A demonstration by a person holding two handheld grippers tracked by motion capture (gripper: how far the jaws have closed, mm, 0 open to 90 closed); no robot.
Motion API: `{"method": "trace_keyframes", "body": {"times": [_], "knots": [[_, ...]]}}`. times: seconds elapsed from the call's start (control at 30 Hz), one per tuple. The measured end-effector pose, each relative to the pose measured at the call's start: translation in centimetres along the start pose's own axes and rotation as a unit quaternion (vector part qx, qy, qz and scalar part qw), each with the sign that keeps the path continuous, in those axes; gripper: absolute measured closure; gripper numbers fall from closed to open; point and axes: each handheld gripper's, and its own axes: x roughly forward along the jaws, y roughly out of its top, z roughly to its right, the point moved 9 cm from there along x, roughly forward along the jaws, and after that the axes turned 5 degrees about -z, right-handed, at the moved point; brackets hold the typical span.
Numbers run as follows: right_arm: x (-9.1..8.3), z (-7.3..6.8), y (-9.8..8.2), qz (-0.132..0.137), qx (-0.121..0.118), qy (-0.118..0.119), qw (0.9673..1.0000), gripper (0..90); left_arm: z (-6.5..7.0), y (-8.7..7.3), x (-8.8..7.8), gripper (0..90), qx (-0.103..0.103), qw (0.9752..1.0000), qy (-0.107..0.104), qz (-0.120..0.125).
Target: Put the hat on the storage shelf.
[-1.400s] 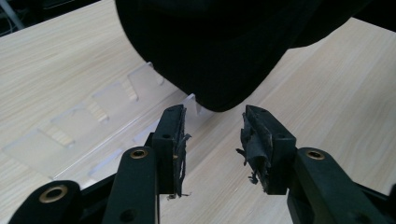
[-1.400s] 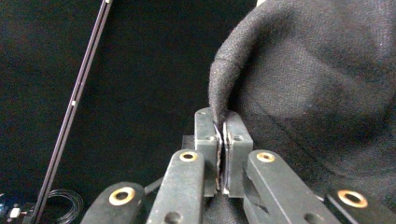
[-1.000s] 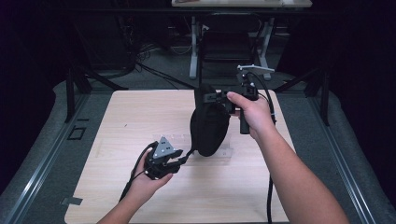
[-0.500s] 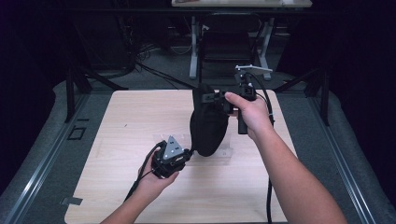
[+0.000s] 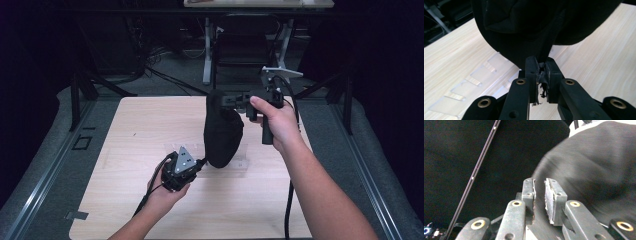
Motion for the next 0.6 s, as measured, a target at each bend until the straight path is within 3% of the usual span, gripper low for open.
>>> {"method": "trace_keyframes", "body": {"times": [0.23,0.4,0.5,0.6], "knots": [[-0.8,0.5,-0.2,0.003,-0.007,-0.021,0.9997,78.5,-0.6,-0.4,-0.2,85.1,0.0,1.0,0.006,-0.001],[-1.0,0.9,-0.6,0.003,-0.012,-0.035,0.9993,78.4,-1.3,-1.4,-0.2,85.1,-0.019,0.9998,0.003,0.0],[-1.1,1.3,-0.8,0.004,-0.015,-0.047,0.9988,78.2,-1.4,-2.0,0.0,84.9,-0.026,0.9996,0.004,-0.006],[-1.5,2.1,-1.1,0.01,-0.02,-0.068,0.9974,77.4,-1.7,-3.6,0.8,84.3,-0.024,0.9992,0.014,-0.03]]}}
